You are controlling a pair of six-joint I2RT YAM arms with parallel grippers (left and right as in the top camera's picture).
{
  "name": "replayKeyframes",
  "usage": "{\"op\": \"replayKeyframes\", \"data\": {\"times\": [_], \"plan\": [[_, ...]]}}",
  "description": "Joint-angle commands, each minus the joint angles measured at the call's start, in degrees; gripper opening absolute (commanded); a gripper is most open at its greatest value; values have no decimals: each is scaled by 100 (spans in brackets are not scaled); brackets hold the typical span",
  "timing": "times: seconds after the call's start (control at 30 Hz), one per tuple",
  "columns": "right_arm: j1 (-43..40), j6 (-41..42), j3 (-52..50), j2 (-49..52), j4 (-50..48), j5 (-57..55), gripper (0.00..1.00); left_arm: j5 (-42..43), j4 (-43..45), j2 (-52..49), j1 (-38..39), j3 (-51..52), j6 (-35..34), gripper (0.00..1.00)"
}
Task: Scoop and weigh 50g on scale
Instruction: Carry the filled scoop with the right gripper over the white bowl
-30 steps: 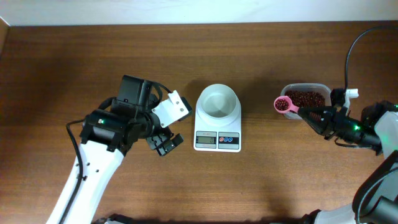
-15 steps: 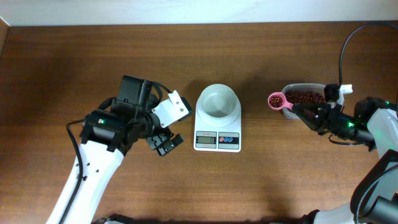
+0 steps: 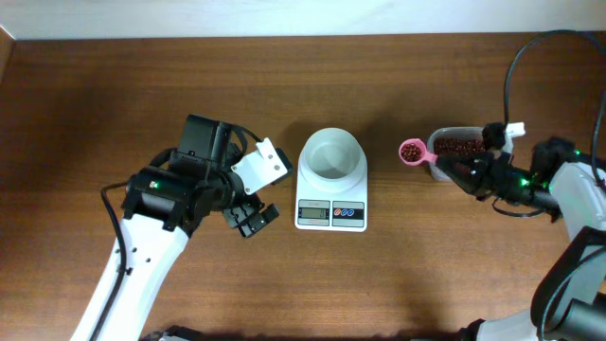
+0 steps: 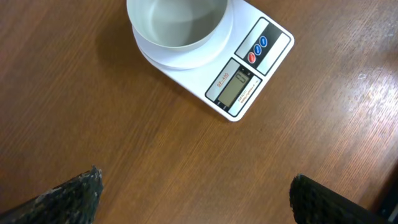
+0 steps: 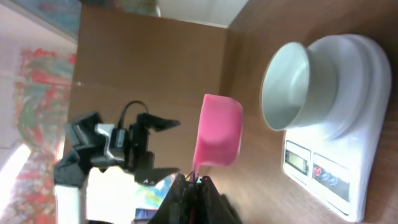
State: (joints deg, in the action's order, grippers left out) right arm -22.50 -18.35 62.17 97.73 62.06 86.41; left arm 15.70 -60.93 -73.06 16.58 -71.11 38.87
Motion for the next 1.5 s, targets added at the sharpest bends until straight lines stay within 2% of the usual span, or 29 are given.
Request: {"op": "replayKeyframes", "data": {"times": [0.0, 0.1, 0.17, 0.37, 0.53, 0.63, 0.93, 1.23, 1.33, 1.47], "plan": [[37, 1641, -2, 26, -1143, -223, 4, 105, -2, 70, -24, -90, 111, 99], [37, 2997, -2, 26, -2420, -337, 4, 105, -4, 70, -24, -90, 111, 99], [37, 3379, -2, 26, -2743, -358, 4, 105, -2, 70, -24, -90, 111, 99], [258, 3654, -2, 26, -2887, -881, 4, 105, -2, 70, -24, -90, 111, 99], [918, 4813, -2, 26, -4273, -1172, 4, 105, -4, 70, -24, -90, 111, 99], [1303, 5121, -2, 26, -4524, -1202, 4, 105, -2, 70, -24, -90, 111, 99], [2218, 4951, -2, 26, -4868, -2240, 4, 105, -4, 70, -24, -90, 111, 99], [2608, 4275, -4, 26, -4907, -3021, 4, 105, -2, 70, -24, -90, 111, 99], [2778, 3681, -4, 26, -4903, -3198, 4, 105, -4, 70, -24, -90, 111, 99], [2957, 3453, -4, 26, -4905, -4079, 4, 105, -2, 70, -24, -90, 111, 99]]}}
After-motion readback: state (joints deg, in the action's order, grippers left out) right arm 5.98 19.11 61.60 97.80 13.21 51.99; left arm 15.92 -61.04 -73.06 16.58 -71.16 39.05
